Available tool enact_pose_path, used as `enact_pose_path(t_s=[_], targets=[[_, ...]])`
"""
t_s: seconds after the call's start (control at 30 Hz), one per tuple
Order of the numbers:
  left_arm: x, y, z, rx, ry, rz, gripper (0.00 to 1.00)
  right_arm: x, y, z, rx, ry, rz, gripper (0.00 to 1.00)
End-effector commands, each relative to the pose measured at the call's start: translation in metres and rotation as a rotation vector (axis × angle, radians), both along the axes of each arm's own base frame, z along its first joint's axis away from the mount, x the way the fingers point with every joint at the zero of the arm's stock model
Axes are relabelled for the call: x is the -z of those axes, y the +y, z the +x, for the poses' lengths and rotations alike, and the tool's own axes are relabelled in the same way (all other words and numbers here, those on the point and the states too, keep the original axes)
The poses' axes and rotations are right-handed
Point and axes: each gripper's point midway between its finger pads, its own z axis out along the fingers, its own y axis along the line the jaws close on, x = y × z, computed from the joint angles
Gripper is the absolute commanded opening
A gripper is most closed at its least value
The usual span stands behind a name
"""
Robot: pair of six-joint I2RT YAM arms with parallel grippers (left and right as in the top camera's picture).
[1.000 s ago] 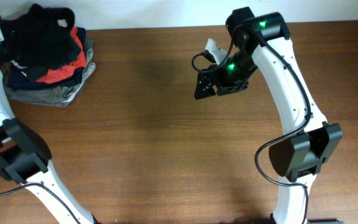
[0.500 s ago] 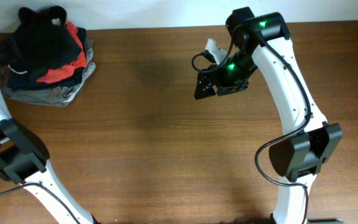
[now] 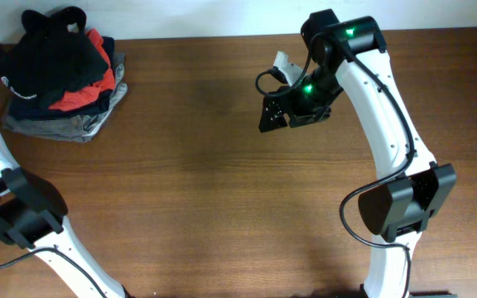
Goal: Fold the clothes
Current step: 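Release the shirt on top of the stack and open the left gripper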
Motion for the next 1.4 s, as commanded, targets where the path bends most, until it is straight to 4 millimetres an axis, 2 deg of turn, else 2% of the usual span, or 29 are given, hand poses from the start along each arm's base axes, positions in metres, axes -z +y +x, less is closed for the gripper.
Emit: enact_pose_path(t_s=[0.0,0.13,0.27,0.37,0.43,0.57,0.63,0.67,0.73,0.8,0.87,0.93,1.0,1.1,1.17,1.2,1.3,1.37], targets=[[-0.024,-0.019,0.007,0.035,-0.056,-0.004,0.02,-0.008,-0.002,-0.001,-0.001,-0.024,-0.007,0.88],[0.002,-0.021,0.028,0.03,-0.063,-0.027,0.0,-0.005,-0.007,0.0,0.0,-0.032,-0.037,0.88],[0.045,-0.032,0.055,0.047,-0.051,-0.061,0.0,-0.004,-0.008,0.0,0.001,-0.034,-0.044,0.88],[0.085,-0.046,0.075,0.077,-0.027,-0.073,0.0,-0.004,-0.008,0.0,0.001,-0.034,-0.044,0.88],[0.122,-0.061,0.089,0.103,0.001,-0.085,0.0,-0.004,-0.008,0.0,0.001,-0.034,-0.044,0.88],[0.18,-0.09,0.1,0.145,0.074,-0.113,0.03,-0.005,-0.007,0.0,0.001,-0.034,-0.043,0.88],[0.187,-0.101,0.103,0.162,0.086,-0.117,0.03,-0.005,-0.007,0.0,0.001,-0.034,-0.044,0.88],[0.184,-0.107,0.106,0.171,0.078,-0.114,0.03,-0.004,-0.008,0.0,0.001,-0.034,-0.044,0.88],[0.163,-0.115,0.111,0.186,0.044,-0.1,0.03,-0.004,-0.009,0.001,0.002,-0.036,-0.054,0.88],[0.131,-0.122,0.114,0.199,-0.001,-0.082,0.03,-0.003,-0.01,0.001,0.005,-0.036,-0.061,0.89],[0.089,-0.129,0.113,0.21,-0.059,-0.061,0.06,-0.003,-0.01,0.001,0.005,-0.036,-0.062,0.89],[0.048,-0.135,0.107,0.219,-0.101,-0.045,0.24,-0.003,-0.01,0.001,0.006,-0.037,-0.061,0.89],[0.008,-0.141,0.096,0.225,-0.142,-0.031,0.49,-0.005,-0.01,0.001,0.007,-0.042,-0.06,0.89],[-0.049,-0.149,0.073,0.231,-0.191,-0.013,0.99,-0.014,-0.012,0.0,0.019,-0.067,-0.059,0.89],[-0.084,-0.155,0.052,0.233,-0.213,-0.005,0.99,-0.027,-0.015,-0.002,0.04,-0.1,-0.065,0.89],[-0.105,-0.16,0.034,0.233,-0.215,-0.004,0.99,-0.038,-0.015,-0.004,0.042,-0.13,-0.056,0.89],[-0.137,-0.172,-0.008,0.241,-0.189,-0.019,0.99,-0.066,-0.019,-0.015,0.069,-0.193,-0.04,0.89],[-0.152,-0.19,-0.042,0.288,-0.154,-0.062,0.99,-0.088,-0.024,-0.026,0.099,-0.247,-0.033,0.89]])
